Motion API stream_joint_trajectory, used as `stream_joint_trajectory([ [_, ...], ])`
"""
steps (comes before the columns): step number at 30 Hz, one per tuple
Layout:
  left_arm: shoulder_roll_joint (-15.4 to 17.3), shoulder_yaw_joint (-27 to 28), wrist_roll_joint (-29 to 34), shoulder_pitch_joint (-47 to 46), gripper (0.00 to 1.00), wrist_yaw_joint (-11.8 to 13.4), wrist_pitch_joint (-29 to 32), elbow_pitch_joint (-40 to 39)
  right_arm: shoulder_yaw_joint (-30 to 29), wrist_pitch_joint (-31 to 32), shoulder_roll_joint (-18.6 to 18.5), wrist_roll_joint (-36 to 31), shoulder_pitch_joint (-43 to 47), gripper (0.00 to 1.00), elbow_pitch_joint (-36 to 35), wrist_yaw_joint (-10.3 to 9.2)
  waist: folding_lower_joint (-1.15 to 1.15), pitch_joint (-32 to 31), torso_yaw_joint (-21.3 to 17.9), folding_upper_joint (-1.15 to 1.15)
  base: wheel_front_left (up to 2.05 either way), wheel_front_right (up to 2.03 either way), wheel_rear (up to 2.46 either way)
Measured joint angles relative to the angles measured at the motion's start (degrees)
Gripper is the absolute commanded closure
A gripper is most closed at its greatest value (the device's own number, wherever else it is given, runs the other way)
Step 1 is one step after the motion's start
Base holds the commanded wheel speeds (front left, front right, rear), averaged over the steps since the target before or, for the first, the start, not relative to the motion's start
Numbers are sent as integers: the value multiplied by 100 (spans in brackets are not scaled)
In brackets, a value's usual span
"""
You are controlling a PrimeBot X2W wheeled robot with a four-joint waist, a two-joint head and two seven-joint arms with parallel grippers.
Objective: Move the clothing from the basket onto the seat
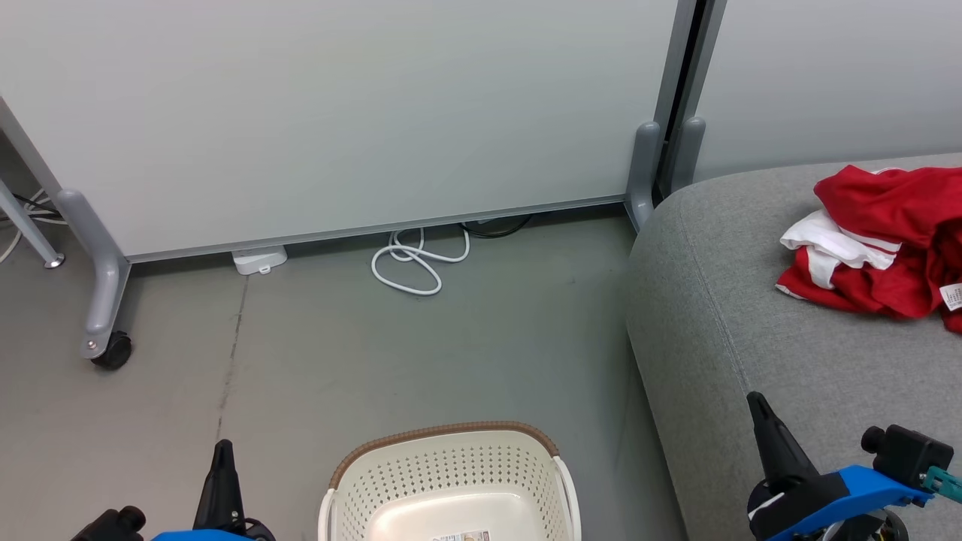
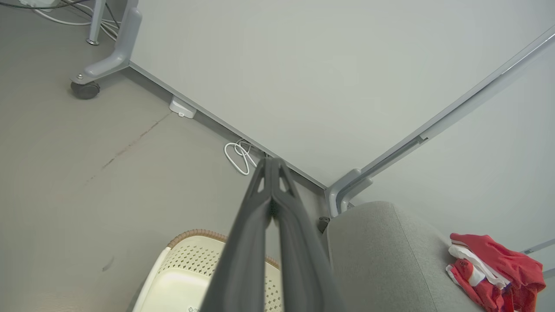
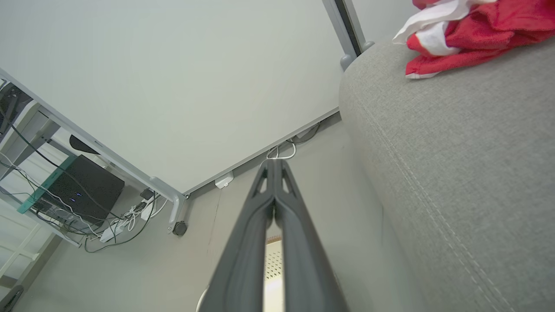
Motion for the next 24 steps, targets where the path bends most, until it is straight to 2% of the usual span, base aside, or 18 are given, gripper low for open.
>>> stream_joint_trajectory([
  [24,0,109,-1692,-276,100,-1,465,-125,-142,174,0,1922,-154,100,16,0,0,13,-2,0,0,0,0],
])
